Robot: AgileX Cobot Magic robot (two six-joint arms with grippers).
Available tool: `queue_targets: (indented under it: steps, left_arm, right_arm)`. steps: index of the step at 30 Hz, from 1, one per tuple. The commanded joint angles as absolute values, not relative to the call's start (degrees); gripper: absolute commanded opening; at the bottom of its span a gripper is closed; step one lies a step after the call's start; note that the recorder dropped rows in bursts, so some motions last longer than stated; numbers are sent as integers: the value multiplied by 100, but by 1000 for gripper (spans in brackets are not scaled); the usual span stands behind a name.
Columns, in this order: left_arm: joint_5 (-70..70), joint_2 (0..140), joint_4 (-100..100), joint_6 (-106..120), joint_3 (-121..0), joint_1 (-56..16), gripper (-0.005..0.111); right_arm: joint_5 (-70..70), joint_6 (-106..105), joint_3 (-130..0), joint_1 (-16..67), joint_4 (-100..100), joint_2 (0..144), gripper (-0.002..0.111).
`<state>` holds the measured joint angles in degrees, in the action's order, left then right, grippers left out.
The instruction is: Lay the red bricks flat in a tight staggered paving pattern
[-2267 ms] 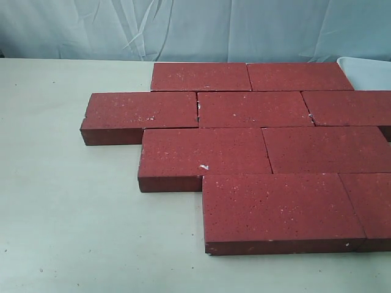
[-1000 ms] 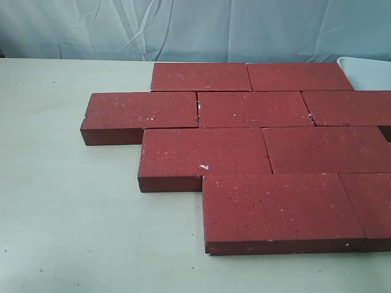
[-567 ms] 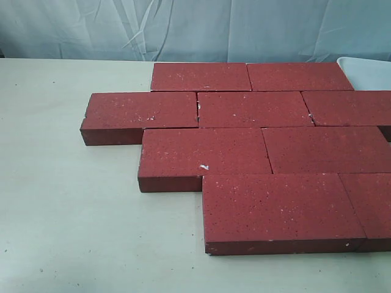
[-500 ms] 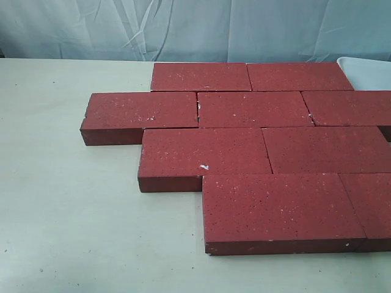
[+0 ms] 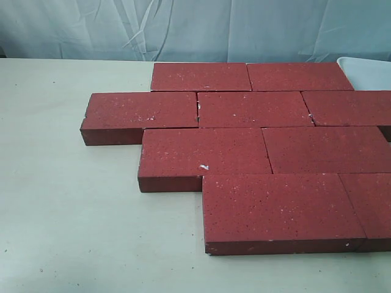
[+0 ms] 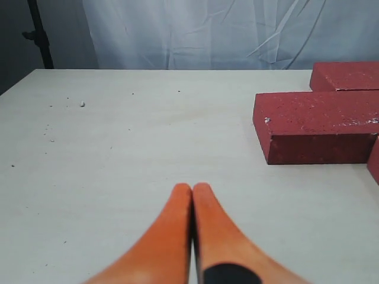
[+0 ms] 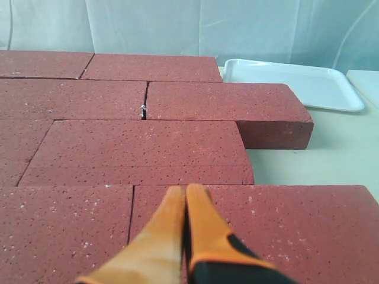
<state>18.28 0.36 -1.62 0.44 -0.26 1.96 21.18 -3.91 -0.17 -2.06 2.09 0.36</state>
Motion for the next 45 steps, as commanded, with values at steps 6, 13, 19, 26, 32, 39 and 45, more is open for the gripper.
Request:
queue_targets:
  steps: [6, 13, 19, 26, 32, 39, 45]
  left_arm:
    - [1755, 0, -89, 67, 0, 216, 0]
    - [1755, 0, -89, 67, 0, 216, 0]
    - [1755, 0, -89, 67, 0, 216, 0]
    - [1755, 0, -89, 67, 0, 216, 0]
    - [1755, 0, -89, 67, 0, 216, 0]
    - [1755, 0, -89, 67, 0, 216, 0]
    - [1755, 0, -89, 67, 0, 216, 0]
  right_arm:
    - [2040, -394, 0, -231, 211, 0, -1]
    - [2040, -394, 0, -231, 211, 0, -1]
    - [2040, -394, 0, -231, 211, 0, -1]
    - [2040, -394, 0, -231, 211, 0, -1]
    - [2038, -394, 0, -231, 200, 0, -1]
    - [2038, -394, 0, -231, 200, 0, -1]
    - [2038, -394, 0, -231, 200, 0, -1]
